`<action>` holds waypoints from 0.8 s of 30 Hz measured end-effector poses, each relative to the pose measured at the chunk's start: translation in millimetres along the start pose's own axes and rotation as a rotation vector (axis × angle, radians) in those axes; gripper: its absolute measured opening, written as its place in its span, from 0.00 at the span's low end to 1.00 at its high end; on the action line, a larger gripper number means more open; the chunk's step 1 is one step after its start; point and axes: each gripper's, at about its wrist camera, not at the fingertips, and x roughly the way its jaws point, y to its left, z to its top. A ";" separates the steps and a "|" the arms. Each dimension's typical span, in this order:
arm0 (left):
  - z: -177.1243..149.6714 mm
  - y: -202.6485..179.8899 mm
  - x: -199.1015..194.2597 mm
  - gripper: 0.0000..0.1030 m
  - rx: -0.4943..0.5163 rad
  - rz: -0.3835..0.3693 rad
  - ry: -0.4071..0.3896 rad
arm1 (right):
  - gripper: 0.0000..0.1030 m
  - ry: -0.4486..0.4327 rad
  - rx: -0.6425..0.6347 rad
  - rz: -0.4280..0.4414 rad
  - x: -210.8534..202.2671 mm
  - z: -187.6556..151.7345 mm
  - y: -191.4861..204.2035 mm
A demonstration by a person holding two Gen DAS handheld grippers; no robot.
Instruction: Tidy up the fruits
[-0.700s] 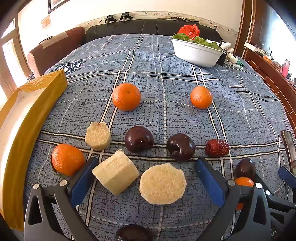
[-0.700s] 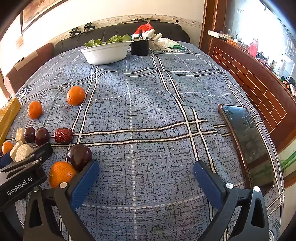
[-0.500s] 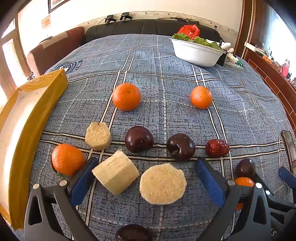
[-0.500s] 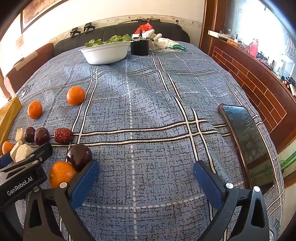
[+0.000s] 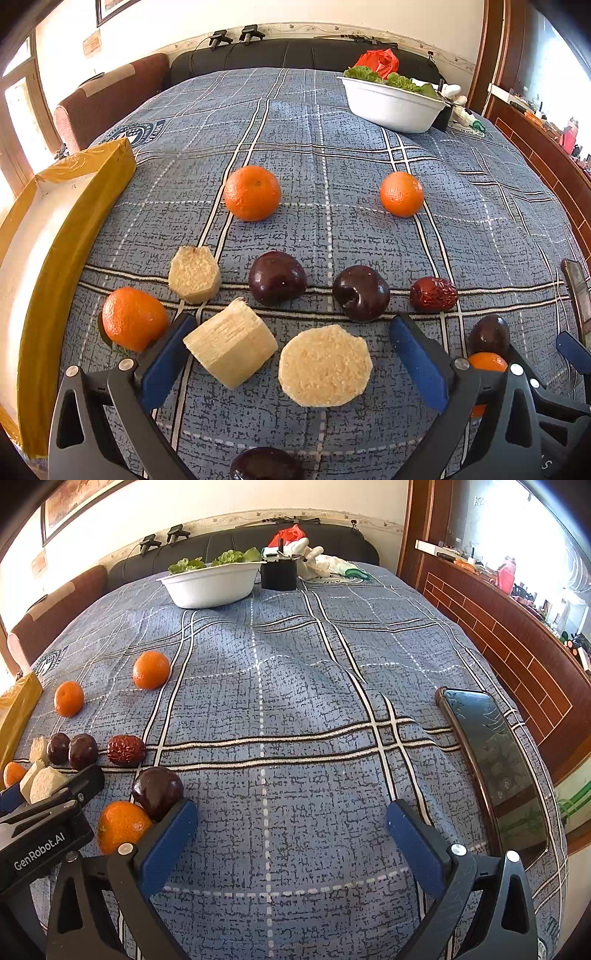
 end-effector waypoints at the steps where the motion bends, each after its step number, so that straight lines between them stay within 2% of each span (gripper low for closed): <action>1: 0.0 -0.1 0.0 1.00 0.000 0.000 0.000 | 1.00 0.000 0.000 0.000 -0.9 -1.0 1.0; 24: 0.3 0.0 0.4 1.00 0.000 0.000 0.000 | 1.00 -0.002 0.001 0.001 -1.1 -0.7 0.0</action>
